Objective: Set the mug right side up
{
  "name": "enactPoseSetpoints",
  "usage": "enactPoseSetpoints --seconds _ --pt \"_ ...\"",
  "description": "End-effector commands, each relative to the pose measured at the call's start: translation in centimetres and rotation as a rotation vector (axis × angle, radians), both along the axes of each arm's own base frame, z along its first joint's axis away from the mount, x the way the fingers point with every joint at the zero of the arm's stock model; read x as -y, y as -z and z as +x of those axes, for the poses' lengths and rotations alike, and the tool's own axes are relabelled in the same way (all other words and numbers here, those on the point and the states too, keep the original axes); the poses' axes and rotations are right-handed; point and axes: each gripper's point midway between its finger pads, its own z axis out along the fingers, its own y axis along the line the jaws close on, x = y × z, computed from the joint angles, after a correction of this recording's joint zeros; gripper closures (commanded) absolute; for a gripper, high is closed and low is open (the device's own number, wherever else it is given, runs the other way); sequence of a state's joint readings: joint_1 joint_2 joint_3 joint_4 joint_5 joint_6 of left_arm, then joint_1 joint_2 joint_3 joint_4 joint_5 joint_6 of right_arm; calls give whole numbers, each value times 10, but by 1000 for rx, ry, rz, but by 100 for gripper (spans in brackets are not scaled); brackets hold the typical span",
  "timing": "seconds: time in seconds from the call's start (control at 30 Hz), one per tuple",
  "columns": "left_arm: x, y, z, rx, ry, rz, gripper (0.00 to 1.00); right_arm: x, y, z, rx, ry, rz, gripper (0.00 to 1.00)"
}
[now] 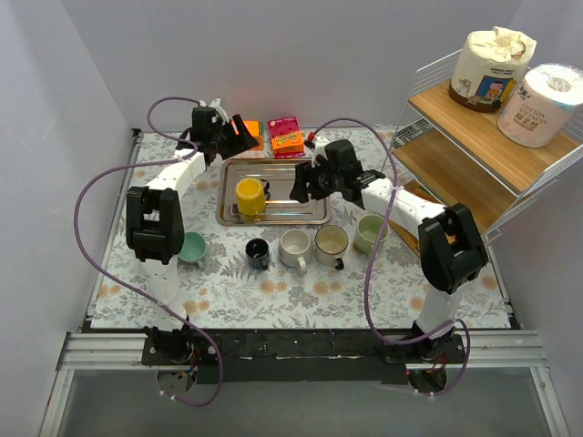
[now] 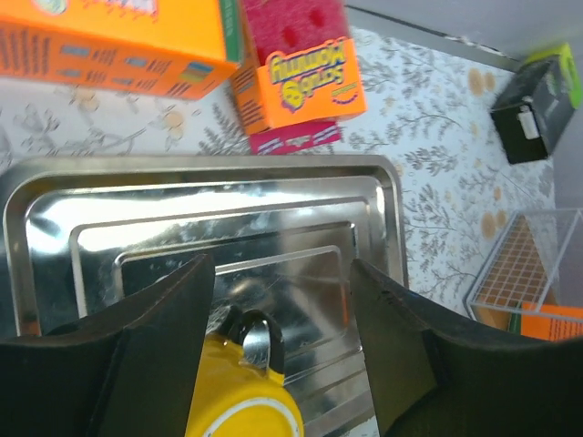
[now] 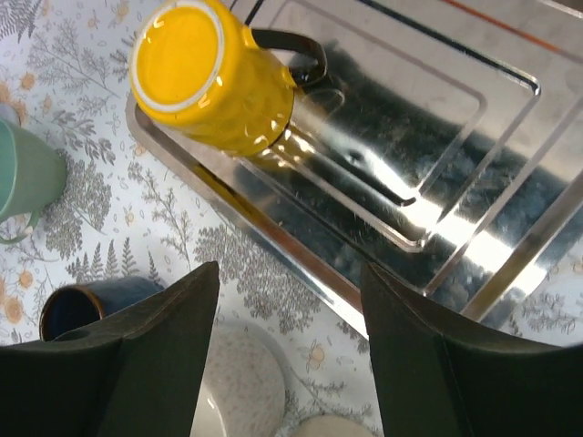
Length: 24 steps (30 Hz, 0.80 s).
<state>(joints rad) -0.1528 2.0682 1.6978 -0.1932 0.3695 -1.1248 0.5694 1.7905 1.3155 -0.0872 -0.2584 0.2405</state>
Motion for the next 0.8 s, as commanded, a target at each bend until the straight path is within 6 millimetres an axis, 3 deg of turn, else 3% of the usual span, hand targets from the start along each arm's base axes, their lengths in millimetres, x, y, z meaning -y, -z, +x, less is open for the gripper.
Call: enactPoseSetpoints --seconds 0.0,0.03,0.07,0.1,0.13,0.17,0.23,0.27,0.33,0.37,0.4,0.57,0.77 --pt "-24 -29 -15 -15 -179 1 40 -24 -27 44 158 -29 51 30" --pt "-29 -29 -18 -28 -205 8 39 -30 -30 51 176 -33 64 30" --pt "-34 -32 -24 -35 -242 9 39 -37 -15 58 154 -34 62 30" --pt "-35 -32 -28 -40 -246 8 39 -41 -14 65 157 -30 72 30" --pt "-35 -32 -32 -51 -243 6 39 -50 -30 78 198 -26 113 30" --pt "-35 -28 -39 -71 -247 -2 39 -56 -13 86 177 -21 116 30" --pt "-35 -32 -50 -83 -248 -6 39 -73 -29 101 214 -18 197 31" --pt "-37 -31 -54 -87 -253 -2 40 -78 -15 108 197 -12 212 31" --pt "-43 -31 -65 -93 -276 10 40 -90 -30 122 225 12 294 32" --pt "-45 -32 -68 -94 -283 16 40 -93 -19 126 210 25 307 32" --pt "-45 -29 -74 -104 -281 18 40 -98 -25 131 222 35 356 33" --pt "-23 -57 -102 -24 -116 -26 40 -118 -15 148 207 23 422 35" --pt "-26 -39 -128 -67 -105 -8 39 -120 9 145 175 6 381 37"
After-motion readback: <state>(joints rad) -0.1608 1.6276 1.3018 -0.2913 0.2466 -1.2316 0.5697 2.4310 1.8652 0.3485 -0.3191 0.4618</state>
